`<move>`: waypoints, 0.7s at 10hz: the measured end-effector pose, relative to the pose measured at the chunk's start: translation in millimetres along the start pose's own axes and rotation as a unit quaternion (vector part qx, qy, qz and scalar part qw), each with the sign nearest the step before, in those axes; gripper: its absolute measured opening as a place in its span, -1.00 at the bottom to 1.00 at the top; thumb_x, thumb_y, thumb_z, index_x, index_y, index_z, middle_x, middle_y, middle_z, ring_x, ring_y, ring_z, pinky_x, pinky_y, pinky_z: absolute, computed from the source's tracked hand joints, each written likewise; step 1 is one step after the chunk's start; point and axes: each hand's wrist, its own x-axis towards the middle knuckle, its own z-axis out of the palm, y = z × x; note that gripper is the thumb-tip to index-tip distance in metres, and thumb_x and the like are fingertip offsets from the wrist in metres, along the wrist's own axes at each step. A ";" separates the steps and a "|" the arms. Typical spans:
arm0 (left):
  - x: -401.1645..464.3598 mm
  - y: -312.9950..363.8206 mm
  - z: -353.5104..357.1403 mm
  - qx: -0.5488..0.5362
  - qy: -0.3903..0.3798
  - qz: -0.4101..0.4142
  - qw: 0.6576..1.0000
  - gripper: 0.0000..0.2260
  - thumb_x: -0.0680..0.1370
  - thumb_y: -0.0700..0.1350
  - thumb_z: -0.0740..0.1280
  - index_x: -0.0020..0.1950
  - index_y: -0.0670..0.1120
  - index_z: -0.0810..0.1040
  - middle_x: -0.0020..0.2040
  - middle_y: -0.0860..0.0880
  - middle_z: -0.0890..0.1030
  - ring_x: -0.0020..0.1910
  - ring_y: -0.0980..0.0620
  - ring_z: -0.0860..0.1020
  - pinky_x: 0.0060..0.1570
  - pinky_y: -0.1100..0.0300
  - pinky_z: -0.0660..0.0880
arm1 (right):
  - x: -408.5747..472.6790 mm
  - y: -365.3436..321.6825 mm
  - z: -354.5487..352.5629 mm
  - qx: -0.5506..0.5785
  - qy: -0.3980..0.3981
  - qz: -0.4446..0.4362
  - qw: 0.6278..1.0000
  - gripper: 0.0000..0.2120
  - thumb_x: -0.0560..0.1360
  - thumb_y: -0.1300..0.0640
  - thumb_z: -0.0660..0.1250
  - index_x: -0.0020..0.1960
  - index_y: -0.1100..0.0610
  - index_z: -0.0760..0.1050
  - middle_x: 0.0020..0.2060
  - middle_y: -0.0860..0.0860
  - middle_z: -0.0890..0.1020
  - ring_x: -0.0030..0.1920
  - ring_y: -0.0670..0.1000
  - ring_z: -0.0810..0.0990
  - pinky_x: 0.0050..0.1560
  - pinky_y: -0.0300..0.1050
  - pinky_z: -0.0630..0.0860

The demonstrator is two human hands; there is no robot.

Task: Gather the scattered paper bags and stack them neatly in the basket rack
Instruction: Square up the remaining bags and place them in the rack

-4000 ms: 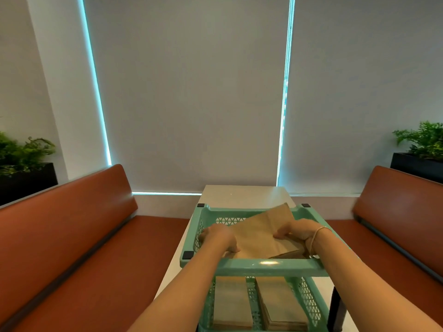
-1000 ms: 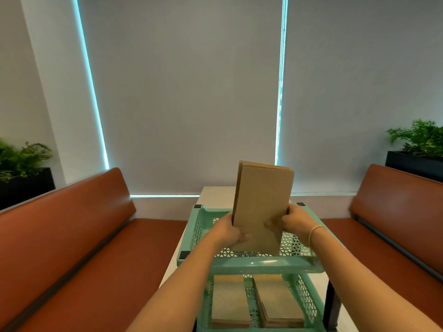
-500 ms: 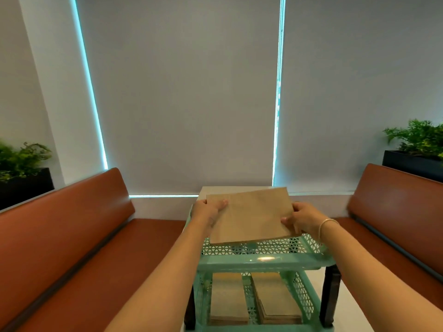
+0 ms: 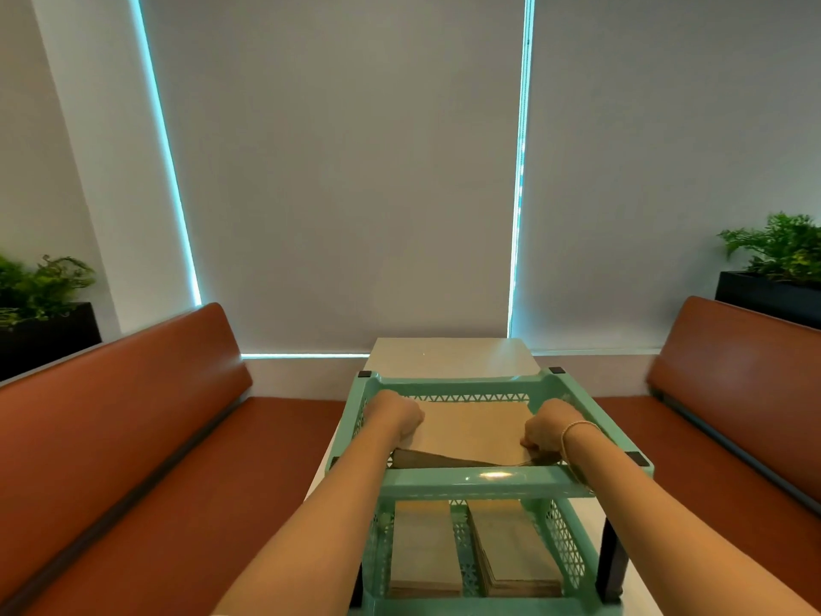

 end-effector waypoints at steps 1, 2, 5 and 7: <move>-6.5 1.1 -1.9 0.088 -0.015 0.021 0.996 -0.63 0.52 -0.15 0.33 0.29 -0.27 0.46 0.27 -0.16 0.52 0.25 -0.09 0.50 0.13 0.17 0.46 | -0.8 -2.2 2.2 -0.034 0.008 -0.007 0.999 -0.73 0.55 0.15 0.21 -0.32 0.14 0.34 -0.36 0.00 0.41 -0.34 -0.09 0.40 -0.14 -0.26 0.42; 2.2 -2.1 4.9 0.046 0.004 -0.011 0.999 -0.53 0.58 -0.07 0.28 0.39 -0.29 0.28 0.35 -0.16 0.40 0.32 -0.08 0.40 0.20 0.23 0.38 | -1.4 -3.5 3.1 -0.063 -0.005 -0.001 0.998 -0.75 0.53 0.16 0.24 -0.32 0.13 0.36 -0.37 0.00 0.42 -0.37 -0.09 0.38 -0.25 -0.28 0.37; -4.7 1.5 12.2 0.130 0.072 0.022 0.989 -0.71 0.50 -0.06 0.40 0.12 -0.21 0.51 0.09 -0.12 0.58 0.05 -0.05 0.57 -0.03 0.19 0.51 | 0.3 -5.4 5.2 -0.095 0.011 0.005 0.995 -0.75 0.53 0.15 0.27 -0.31 0.12 0.34 -0.36 -0.01 0.44 -0.38 -0.10 0.40 -0.40 -0.31 0.32; -5.6 5.5 10.2 0.170 0.077 0.026 0.982 -0.77 0.57 -0.18 0.28 0.20 -0.23 0.46 0.16 -0.13 0.53 0.07 -0.04 0.55 -0.09 0.23 0.47 | 5.0 -2.8 2.7 -0.091 0.018 0.005 0.996 -0.75 0.52 0.14 0.30 -0.30 0.15 0.34 -0.35 0.01 0.44 -0.37 -0.08 0.40 -0.20 -0.26 0.43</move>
